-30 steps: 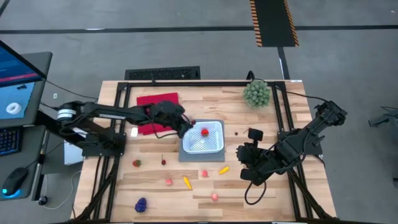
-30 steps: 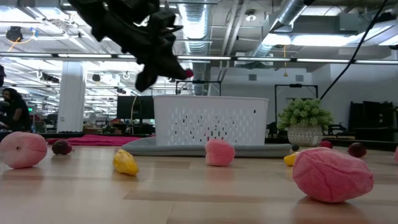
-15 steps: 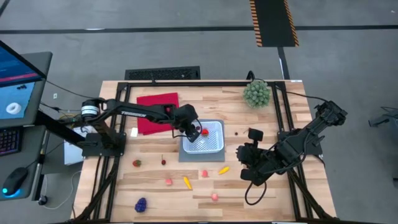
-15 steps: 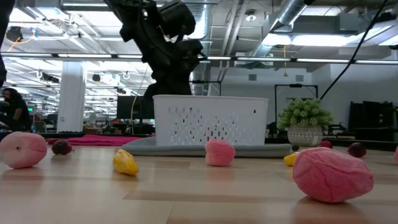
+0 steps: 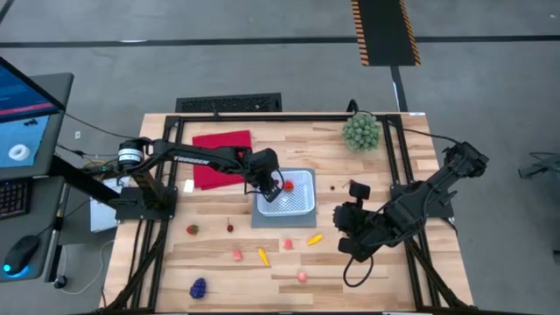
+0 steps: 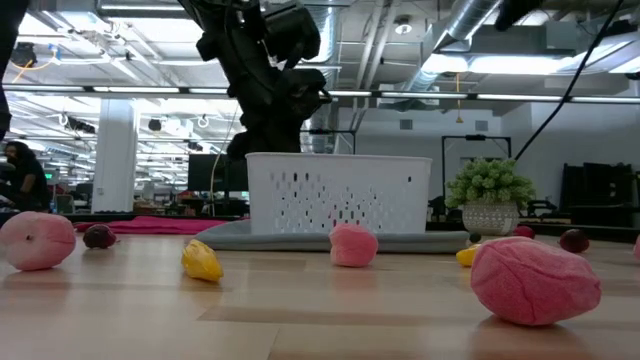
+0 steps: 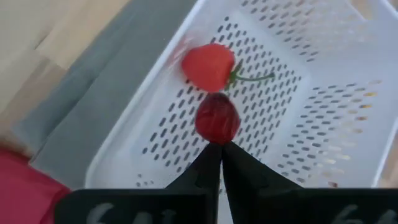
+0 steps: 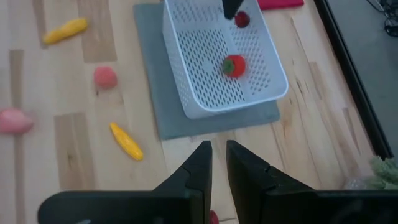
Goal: Pick and placing Produce into tupperware
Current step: Put the bottom left cherry into the white basket, then put the top right cherry into the white basket
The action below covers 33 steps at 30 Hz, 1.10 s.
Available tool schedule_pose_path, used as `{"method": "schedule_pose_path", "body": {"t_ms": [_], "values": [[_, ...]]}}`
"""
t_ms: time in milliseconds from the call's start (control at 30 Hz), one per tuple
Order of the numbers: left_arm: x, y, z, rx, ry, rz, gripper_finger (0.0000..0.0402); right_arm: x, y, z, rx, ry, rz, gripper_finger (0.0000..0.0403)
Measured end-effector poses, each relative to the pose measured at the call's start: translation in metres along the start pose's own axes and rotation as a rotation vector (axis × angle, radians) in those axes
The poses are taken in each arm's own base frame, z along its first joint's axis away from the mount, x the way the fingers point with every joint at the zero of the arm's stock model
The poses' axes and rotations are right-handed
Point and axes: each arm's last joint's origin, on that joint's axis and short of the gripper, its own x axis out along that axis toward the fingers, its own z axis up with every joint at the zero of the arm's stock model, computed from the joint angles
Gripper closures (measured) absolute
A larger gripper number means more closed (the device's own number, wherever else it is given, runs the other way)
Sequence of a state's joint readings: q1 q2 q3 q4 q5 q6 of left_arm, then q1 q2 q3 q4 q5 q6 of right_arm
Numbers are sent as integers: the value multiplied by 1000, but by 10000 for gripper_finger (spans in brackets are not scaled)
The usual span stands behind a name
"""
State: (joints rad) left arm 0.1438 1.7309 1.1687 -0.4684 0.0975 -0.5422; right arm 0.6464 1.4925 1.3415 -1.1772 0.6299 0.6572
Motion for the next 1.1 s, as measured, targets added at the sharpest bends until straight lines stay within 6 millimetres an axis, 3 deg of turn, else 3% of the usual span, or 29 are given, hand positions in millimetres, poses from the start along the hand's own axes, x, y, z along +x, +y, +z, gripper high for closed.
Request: {"method": "schedule_pose_path", "body": {"t_ms": [333, 533, 800, 1100], "values": [[0, -9, 4, 30, -60, -58, 278, 3, 1, -3, 18, 7, -6, 333], [-19, -19, 6, 113, -133, -108, 253, 1, -1, -2, 17, -22, -34, 333], [-83, -47, -5, 255, -322, -159, 251, -25, -12, -8, 33, -137, -26, 333], [-167, -76, -42, 380, -570, -203, 251, -65, -43, -18, 99, -286, 34, 333]]}}
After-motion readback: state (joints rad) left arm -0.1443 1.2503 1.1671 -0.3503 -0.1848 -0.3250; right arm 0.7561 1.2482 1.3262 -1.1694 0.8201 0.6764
